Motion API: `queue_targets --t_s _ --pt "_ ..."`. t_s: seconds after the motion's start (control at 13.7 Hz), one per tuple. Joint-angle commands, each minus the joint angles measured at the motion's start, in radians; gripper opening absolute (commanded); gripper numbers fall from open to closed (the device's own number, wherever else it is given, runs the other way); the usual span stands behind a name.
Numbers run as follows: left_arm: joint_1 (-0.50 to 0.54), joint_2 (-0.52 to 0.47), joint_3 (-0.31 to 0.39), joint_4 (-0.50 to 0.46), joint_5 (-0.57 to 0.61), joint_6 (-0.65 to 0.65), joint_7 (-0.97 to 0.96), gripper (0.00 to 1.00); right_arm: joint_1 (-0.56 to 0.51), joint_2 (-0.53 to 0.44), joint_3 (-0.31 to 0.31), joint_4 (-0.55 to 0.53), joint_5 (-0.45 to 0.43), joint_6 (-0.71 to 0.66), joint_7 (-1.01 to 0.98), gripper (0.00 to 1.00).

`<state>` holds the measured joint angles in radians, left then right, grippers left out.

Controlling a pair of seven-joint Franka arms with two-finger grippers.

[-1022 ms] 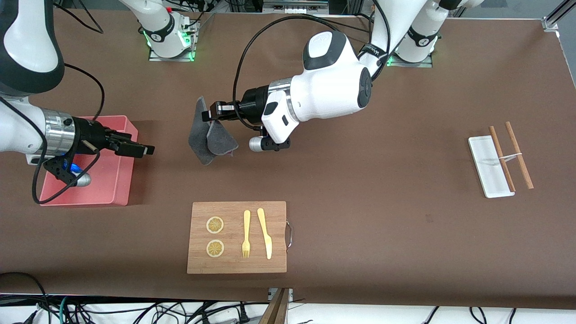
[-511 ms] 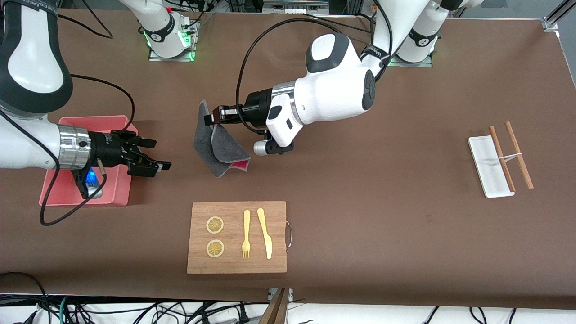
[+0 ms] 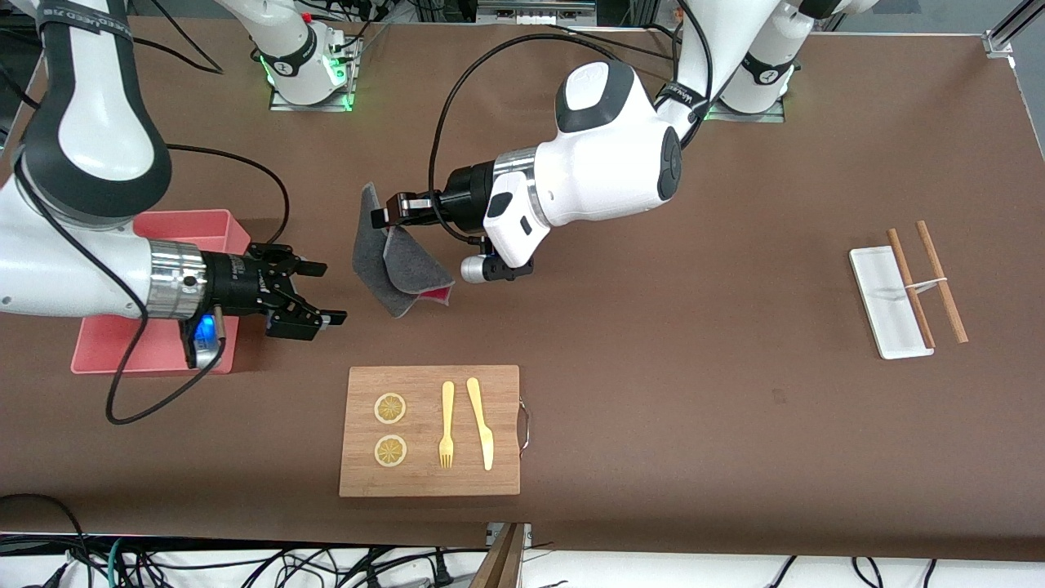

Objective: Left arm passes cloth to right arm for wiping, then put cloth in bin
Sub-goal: 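Close the right gripper on the cloth held by the left gripper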

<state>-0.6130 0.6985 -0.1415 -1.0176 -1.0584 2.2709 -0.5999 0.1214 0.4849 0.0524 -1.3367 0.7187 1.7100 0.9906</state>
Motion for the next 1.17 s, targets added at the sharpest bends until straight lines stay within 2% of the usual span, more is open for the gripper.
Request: queue_targets --t_s 0.0,0.29,0.36,0.44,0.58,0.73,0.8,0.95,1.09 --pt "-0.004 0.003 0.008 0.013 -0.026 0.001 0.000 0.00 0.000 0.004 0.039 -0.009 0.030 0.043 0.072 1.00" --pt "-0.002 0.003 0.008 0.014 -0.038 0.001 0.000 0.00 0.007 0.017 0.064 -0.010 0.036 0.057 0.106 0.98" --pt "-0.002 0.003 0.007 0.014 -0.040 0.001 0.002 0.00 0.013 0.020 0.064 -0.010 0.036 0.057 0.106 0.87" --pt "-0.001 0.003 0.008 0.013 -0.040 0.001 0.002 0.00 0.020 0.021 0.064 -0.010 0.036 0.057 0.106 0.84" --pt "-0.001 0.003 0.006 0.013 -0.042 0.001 0.002 0.00 0.029 0.027 0.064 -0.015 0.036 0.054 0.108 0.64" --pt "0.001 0.001 0.007 0.013 -0.042 0.001 0.002 0.00 0.030 0.030 0.066 -0.016 0.034 0.042 0.100 0.37" --pt "0.001 0.001 0.008 0.011 -0.042 0.001 0.002 0.00 0.030 0.034 0.066 -0.016 0.034 0.040 0.092 0.20" --pt "0.001 0.001 0.008 0.010 -0.042 0.001 0.002 0.00 0.029 0.034 0.066 -0.016 0.033 0.039 0.080 0.00" --pt "0.001 -0.002 0.008 0.008 -0.042 0.001 0.002 0.00 0.027 0.034 0.066 -0.013 0.030 0.040 0.080 0.00"
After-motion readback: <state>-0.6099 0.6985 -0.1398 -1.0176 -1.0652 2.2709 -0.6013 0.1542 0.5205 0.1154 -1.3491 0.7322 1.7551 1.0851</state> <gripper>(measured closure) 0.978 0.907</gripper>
